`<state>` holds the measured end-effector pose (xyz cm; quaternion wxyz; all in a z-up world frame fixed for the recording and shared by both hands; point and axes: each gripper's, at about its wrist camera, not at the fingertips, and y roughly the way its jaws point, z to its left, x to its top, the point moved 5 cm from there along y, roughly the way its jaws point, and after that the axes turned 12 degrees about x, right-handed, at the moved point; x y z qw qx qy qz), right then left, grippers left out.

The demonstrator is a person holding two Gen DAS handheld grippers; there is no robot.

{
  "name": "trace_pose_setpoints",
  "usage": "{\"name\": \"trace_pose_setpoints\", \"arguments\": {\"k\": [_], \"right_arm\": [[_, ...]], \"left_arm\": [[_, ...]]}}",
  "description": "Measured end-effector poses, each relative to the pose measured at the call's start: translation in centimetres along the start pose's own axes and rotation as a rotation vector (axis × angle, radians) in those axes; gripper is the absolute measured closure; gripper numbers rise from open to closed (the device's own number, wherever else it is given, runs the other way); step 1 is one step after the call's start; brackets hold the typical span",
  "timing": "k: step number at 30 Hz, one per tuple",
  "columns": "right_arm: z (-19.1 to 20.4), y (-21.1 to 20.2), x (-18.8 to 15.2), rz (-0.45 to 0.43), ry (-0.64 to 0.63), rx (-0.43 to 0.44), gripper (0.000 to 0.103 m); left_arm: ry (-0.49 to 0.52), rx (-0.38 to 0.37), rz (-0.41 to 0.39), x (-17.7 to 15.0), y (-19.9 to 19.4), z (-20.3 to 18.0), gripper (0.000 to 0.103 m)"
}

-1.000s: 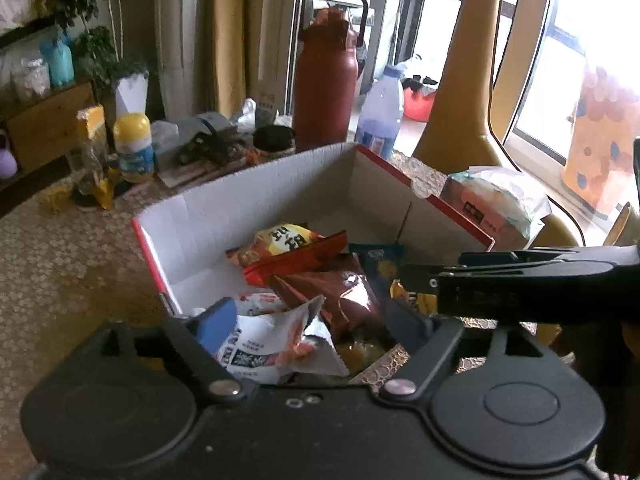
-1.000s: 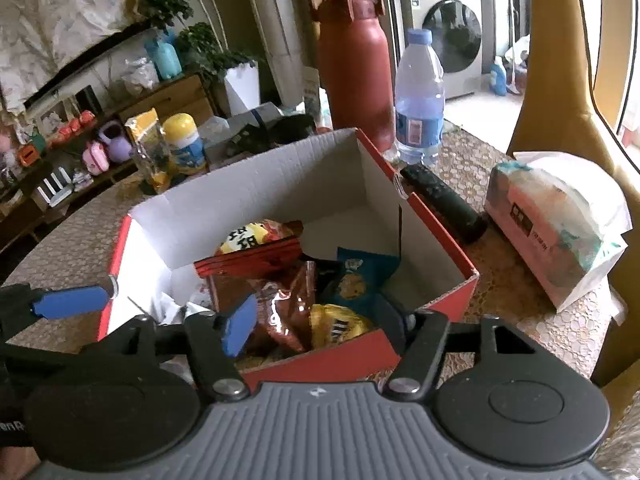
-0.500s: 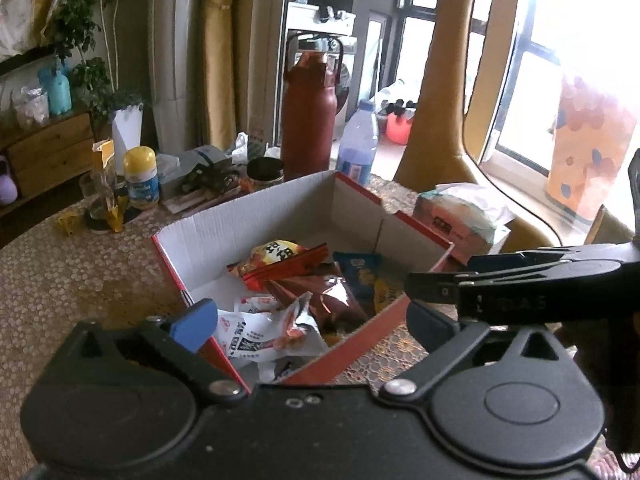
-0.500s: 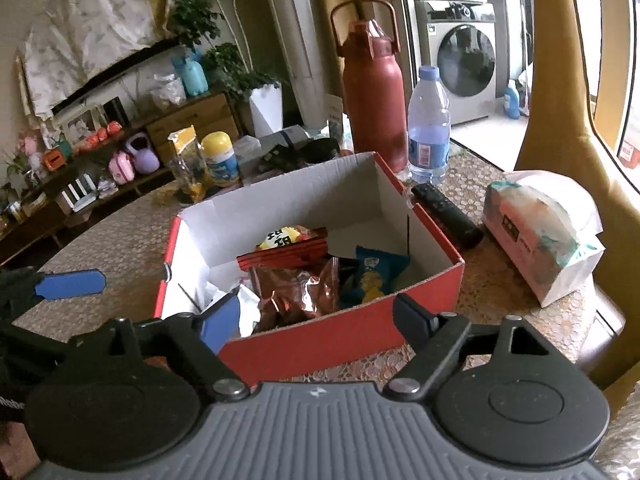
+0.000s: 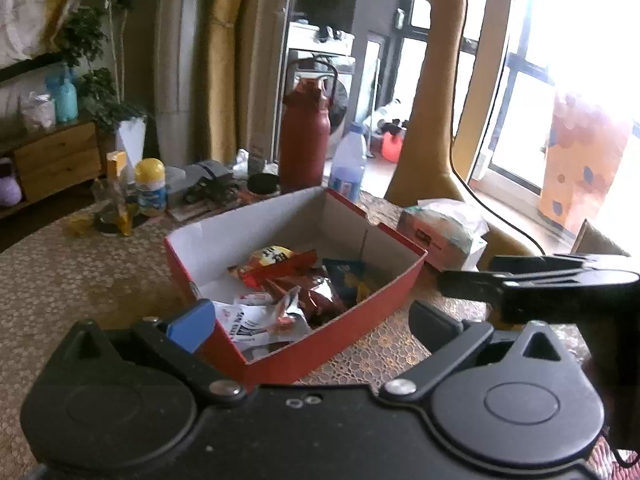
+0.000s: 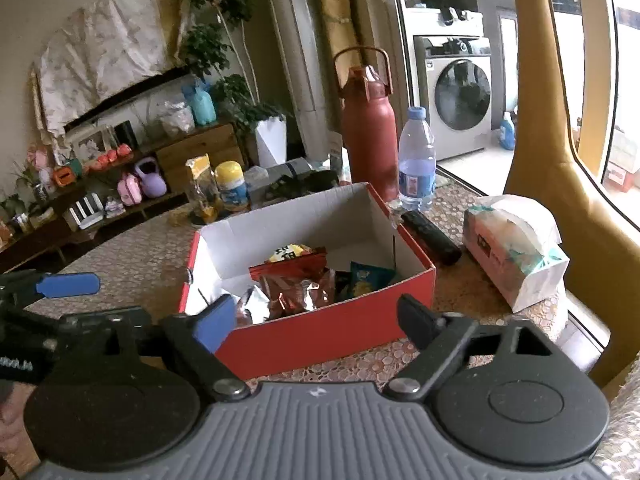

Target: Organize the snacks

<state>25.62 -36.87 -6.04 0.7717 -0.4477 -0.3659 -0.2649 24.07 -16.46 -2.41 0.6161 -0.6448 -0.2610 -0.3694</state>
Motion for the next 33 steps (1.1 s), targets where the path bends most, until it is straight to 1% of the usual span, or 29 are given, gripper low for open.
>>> {"name": "trace_pose_setpoints", "arguments": {"k": [1,4,7,12,17,25,28,33], "right_arm": [[0.1,-0.3,0.0,-0.007,-0.001,0.004,0.000],[0.5,-1.3,-0.1,-0.026,-0.004,0.018,0.000],[1.0,-2.1,-0.3,-0.034,-0.016,0.030,0.000],[1.5,-3.2,-0.5,-0.052,-0.015,0.027,0.000],[1.8,-4.1,-0.3,-0.066,-0.017,0.018,0.000],[2.2,-4.2,-0.7,-0.052,-0.025,0.004,0.000],[2.2,-4.2,-0.9,-0.053,-0.022,0.004,0.000],[2.4,-4.3,-1.1,-0.049,-0.020,0.002,0.000]], "left_arm": [[-0.009,0.002,-0.005,0.0,-0.2,0.1,0.000],[-0.029,0.004,-0.020,0.0,-0.7,0.5,0.000],[-0.029,0.025,-0.042,0.1,-1.2,0.7,0.000],[-0.034,0.044,-0.054,0.3,-1.9,0.9,0.000],[-0.048,0.033,-0.045,0.4,-2.4,1.0,0.000],[-0.055,0.026,-0.043,0.5,-3.2,0.9,0.000],[-0.056,0.041,-0.045,0.5,-3.5,1.0,0.000],[-0.060,0.045,-0.040,0.5,-3.6,1.0,0.000]]}}
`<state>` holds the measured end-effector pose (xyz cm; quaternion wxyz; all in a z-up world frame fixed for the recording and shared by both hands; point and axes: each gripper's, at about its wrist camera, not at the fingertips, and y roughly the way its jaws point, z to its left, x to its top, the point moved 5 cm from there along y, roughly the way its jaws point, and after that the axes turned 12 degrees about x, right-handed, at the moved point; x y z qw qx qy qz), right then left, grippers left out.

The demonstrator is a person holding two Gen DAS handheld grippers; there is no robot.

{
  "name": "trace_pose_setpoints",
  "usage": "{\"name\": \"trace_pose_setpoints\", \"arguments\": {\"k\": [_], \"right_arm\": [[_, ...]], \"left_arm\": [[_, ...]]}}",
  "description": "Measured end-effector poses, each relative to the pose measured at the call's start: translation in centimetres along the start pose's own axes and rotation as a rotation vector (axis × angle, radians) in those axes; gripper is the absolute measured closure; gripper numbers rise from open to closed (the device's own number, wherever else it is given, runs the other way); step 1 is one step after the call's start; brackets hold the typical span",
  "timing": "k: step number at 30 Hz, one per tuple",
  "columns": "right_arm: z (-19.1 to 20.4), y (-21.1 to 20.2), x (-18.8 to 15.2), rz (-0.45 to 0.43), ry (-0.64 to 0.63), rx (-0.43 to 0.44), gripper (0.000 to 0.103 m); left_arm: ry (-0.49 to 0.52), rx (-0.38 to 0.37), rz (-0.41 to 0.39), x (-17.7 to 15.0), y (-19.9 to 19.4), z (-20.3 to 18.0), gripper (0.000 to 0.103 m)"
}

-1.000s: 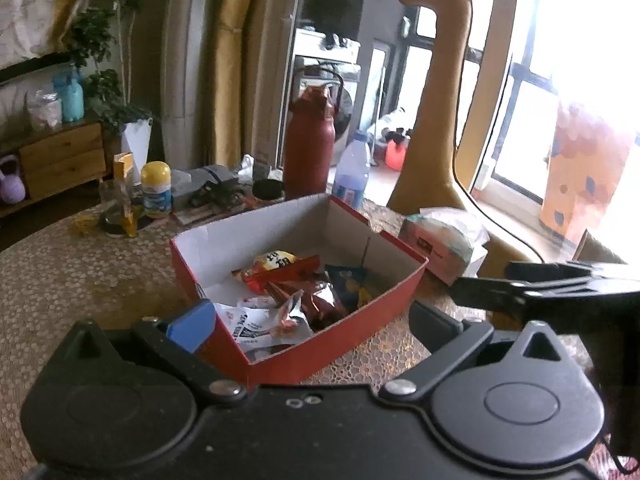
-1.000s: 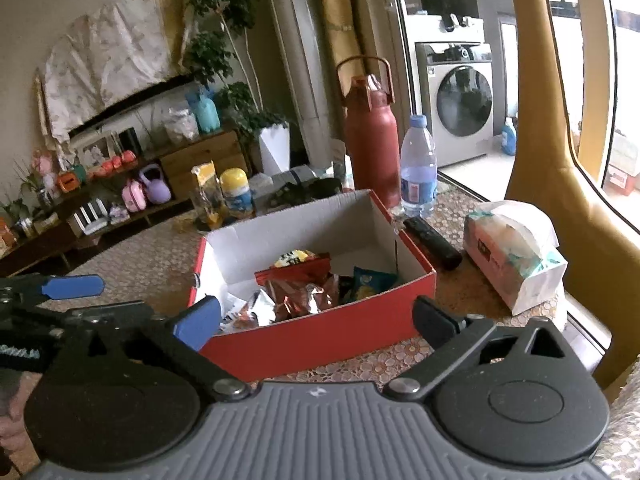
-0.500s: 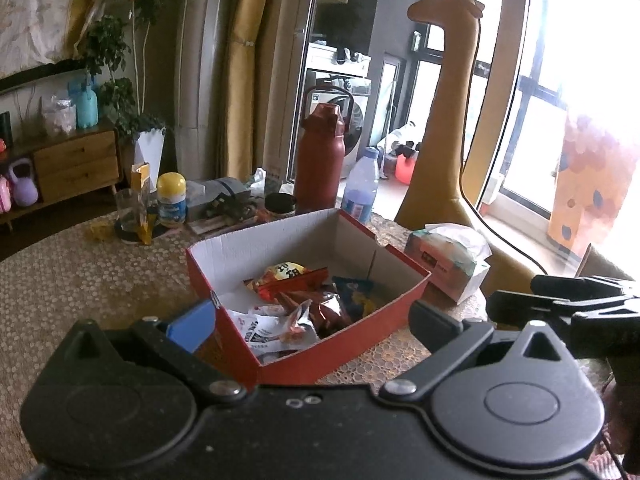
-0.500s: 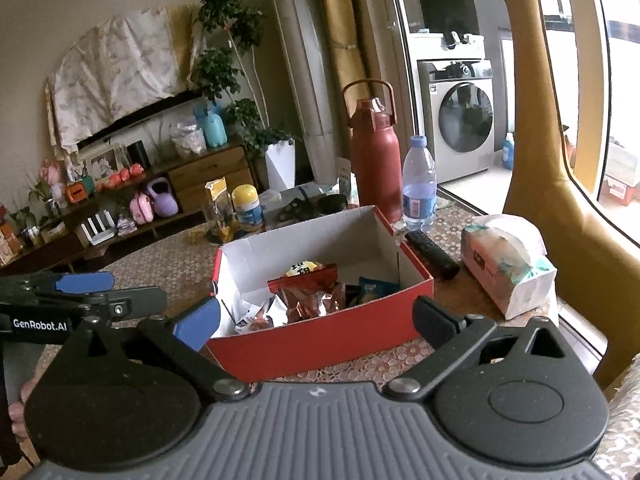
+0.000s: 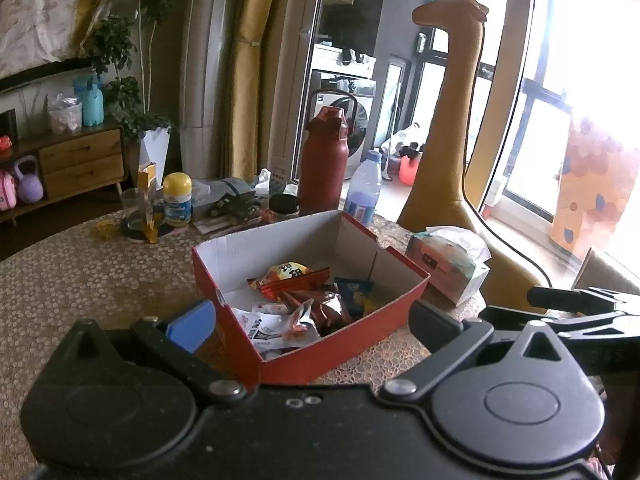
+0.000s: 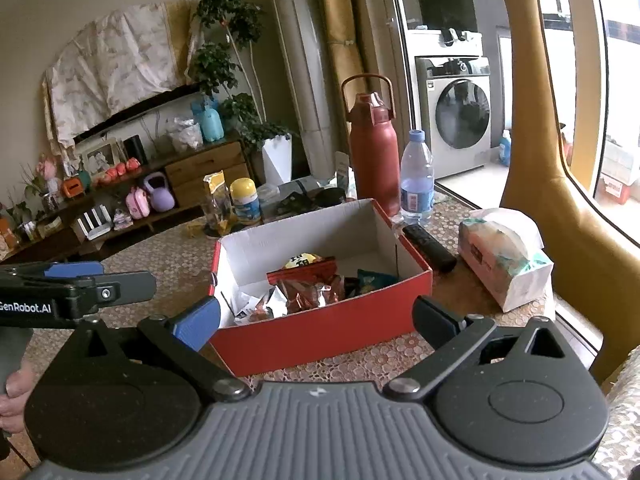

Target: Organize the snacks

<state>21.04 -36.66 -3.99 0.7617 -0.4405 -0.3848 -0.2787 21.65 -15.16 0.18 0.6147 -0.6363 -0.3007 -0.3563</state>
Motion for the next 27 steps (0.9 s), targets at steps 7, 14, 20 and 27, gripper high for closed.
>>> {"name": "trace_pose_setpoints", "arguments": {"k": [7,14,20,27], "right_arm": [[0.09,-0.05,-0.10,-0.002,0.006,0.000,0.000],[0.32,0.00,-0.33,0.001,0.009,-0.001,0.000],[0.41,0.01,-0.38,0.001,0.009,-0.003,0.000],[0.49,0.12,-0.52,-0.003,0.010,0.010,0.000]], "left_arm": [[0.003,-0.002,0.000,-0.14,-0.15,-0.10,0.000],[0.005,0.000,0.002,-0.38,-0.19,-0.24,0.000],[0.005,0.001,0.004,-0.55,-0.26,-0.17,0.000],[0.015,-0.001,-0.008,-0.72,-0.78,-0.09,0.000]]}}
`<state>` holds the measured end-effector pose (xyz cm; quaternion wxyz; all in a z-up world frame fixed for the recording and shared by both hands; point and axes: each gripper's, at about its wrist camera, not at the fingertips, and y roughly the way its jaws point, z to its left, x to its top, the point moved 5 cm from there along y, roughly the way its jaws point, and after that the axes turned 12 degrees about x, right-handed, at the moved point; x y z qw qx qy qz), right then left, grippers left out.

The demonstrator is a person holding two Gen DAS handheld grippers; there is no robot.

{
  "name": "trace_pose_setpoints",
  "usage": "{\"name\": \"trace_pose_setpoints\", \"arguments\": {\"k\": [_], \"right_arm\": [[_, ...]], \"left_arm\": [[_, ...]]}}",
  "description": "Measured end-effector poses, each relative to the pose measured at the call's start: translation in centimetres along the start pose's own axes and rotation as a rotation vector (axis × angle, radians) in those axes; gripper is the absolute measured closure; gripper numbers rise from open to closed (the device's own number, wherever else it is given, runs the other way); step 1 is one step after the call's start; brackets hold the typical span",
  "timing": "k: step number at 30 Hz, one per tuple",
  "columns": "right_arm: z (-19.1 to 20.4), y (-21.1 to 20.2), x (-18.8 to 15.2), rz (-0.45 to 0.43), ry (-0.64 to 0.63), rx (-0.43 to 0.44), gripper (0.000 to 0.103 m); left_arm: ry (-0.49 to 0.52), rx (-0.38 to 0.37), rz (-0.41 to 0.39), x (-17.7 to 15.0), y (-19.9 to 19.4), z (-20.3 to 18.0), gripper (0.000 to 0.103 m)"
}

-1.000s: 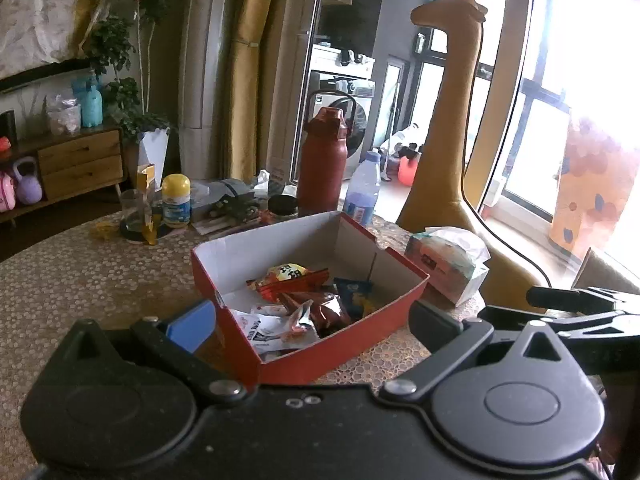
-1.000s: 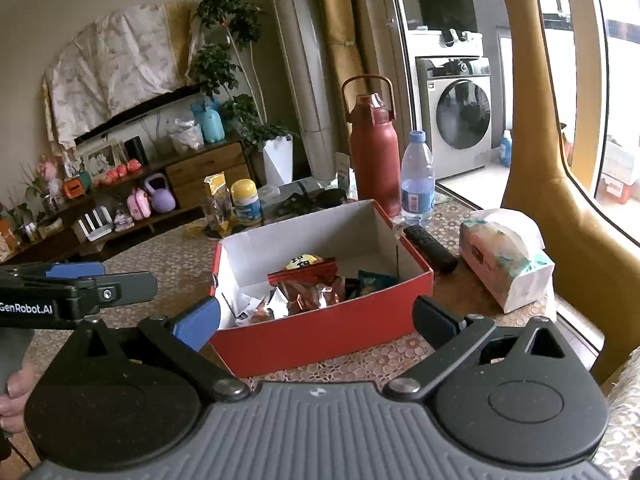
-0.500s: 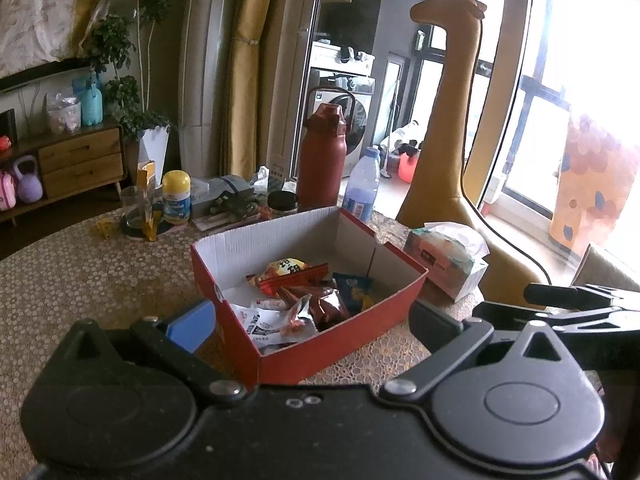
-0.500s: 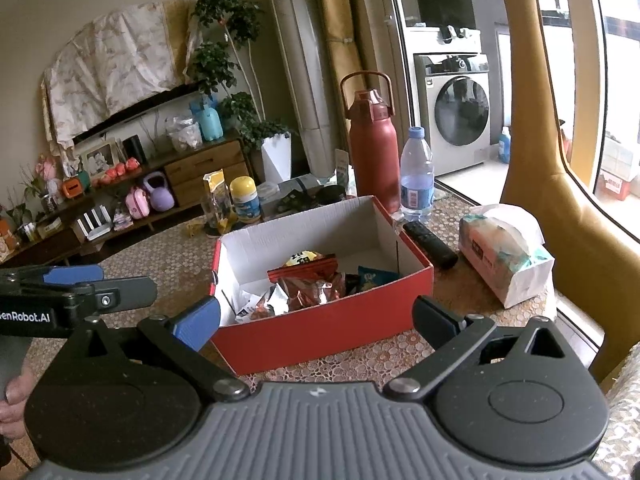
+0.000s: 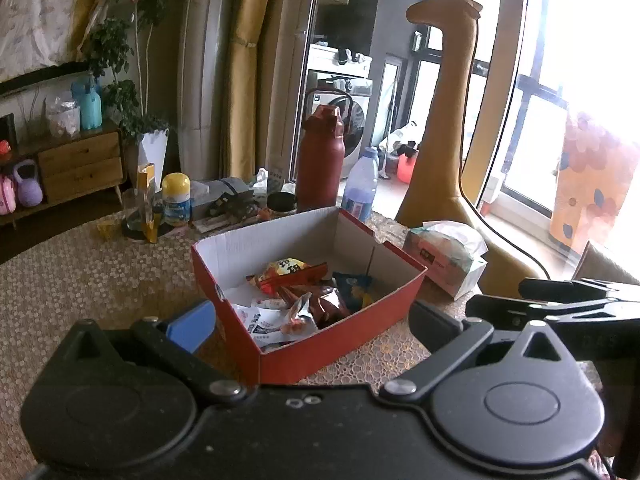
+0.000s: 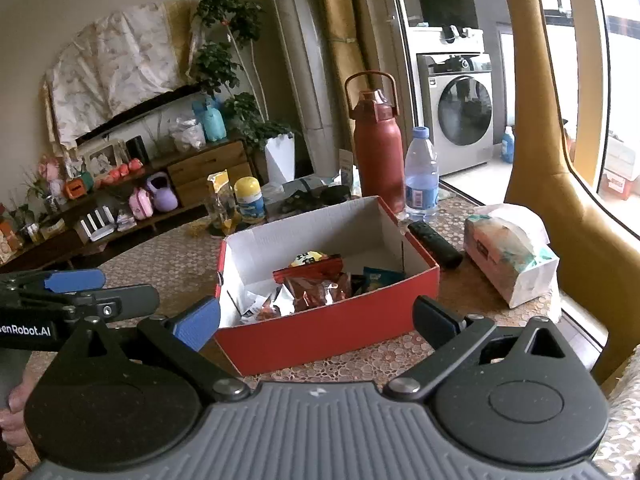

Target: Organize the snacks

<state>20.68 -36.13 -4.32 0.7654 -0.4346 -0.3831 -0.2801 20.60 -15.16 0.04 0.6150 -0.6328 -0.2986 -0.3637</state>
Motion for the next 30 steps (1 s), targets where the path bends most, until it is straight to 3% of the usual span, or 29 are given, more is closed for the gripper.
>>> {"name": "trace_pose_setpoints", "arguments": {"k": [30], "right_arm": [[1.0,0.1,-0.6,0.011,0.004,0.009,0.000]], "left_arm": [[-0.007,-0.009,-0.009,0.0,-1.0,0.3,0.000]]}}
